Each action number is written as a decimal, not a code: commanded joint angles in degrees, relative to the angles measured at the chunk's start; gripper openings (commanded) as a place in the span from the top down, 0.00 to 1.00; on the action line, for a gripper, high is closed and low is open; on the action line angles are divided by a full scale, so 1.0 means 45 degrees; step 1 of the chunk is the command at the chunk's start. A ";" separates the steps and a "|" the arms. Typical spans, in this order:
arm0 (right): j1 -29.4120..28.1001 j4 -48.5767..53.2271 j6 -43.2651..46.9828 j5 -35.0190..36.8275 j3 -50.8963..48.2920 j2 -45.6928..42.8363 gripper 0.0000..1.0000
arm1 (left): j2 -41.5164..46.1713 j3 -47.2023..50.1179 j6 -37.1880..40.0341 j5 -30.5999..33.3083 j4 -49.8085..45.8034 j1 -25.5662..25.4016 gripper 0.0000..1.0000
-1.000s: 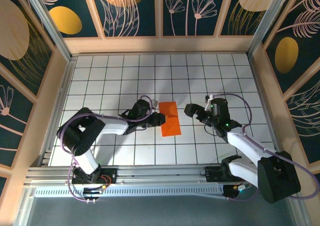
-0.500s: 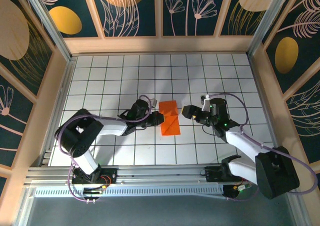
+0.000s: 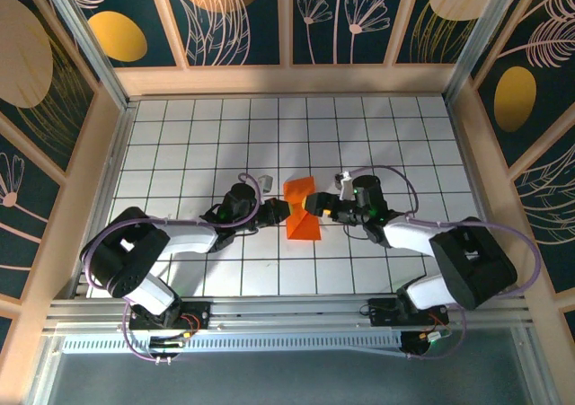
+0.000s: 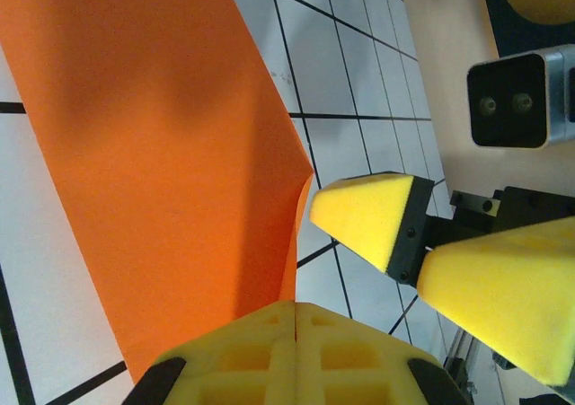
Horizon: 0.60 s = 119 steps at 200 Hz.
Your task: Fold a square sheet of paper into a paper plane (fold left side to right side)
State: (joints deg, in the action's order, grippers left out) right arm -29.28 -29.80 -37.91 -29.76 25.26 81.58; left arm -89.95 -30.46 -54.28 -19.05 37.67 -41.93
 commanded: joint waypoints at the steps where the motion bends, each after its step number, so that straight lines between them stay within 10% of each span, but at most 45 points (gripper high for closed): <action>1: -0.0134 -0.1679 -0.0459 -0.0217 0.0417 0.0639 0.08 | 0.0252 0.0220 -0.0177 0.0044 0.0672 0.0061 1.00; 119: -0.0641 -0.3924 -0.1274 -0.0751 0.1298 0.3397 0.22 | -0.0498 0.0610 -0.0432 0.0340 0.1199 0.0061 1.00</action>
State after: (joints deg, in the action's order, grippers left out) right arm -31.55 -42.96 -42.57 -32.03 30.00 95.79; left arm -91.05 -28.60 -55.44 -18.79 40.51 -41.93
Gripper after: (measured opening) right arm 0.802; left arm 0.048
